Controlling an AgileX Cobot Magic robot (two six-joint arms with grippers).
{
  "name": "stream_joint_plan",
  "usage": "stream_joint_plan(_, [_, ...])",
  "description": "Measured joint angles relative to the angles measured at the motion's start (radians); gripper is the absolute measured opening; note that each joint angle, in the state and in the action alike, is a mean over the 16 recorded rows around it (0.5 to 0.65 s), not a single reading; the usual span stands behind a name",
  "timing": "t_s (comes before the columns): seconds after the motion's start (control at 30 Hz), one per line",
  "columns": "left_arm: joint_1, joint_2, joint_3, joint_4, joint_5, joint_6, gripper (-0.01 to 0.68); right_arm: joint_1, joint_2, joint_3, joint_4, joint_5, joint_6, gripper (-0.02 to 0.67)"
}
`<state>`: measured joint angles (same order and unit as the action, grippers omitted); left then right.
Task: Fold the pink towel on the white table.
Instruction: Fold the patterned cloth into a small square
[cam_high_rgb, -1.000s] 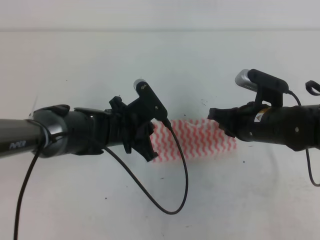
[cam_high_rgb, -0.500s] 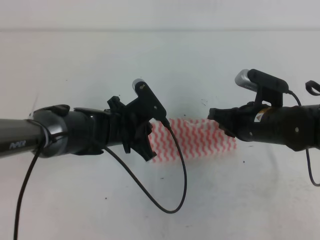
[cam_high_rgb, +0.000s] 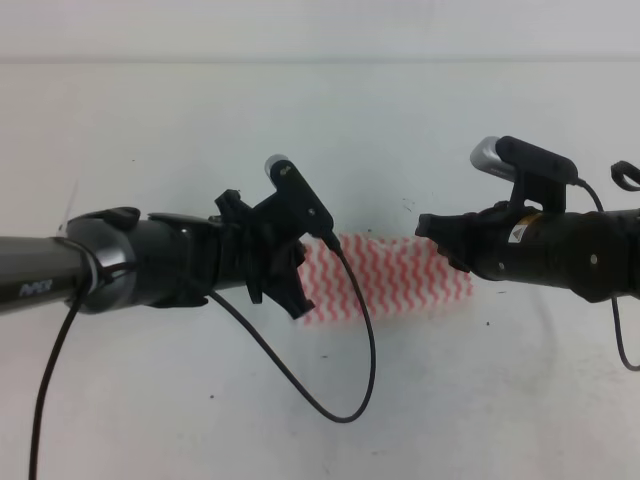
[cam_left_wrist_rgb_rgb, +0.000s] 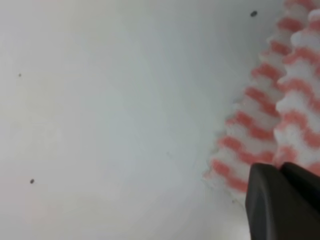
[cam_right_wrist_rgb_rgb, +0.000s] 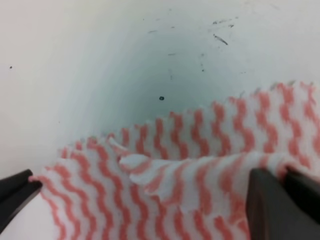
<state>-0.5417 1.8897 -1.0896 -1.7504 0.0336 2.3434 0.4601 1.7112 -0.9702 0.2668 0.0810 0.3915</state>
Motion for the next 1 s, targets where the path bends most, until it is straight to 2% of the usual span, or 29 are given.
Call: stream_joint_plan(1.0, [0.039, 0.046, -0.025, 0.0, 0.076, 0.003, -0.004, 0.0, -0.001, 0.0, -0.003, -0.023, 0.0, -0.017])
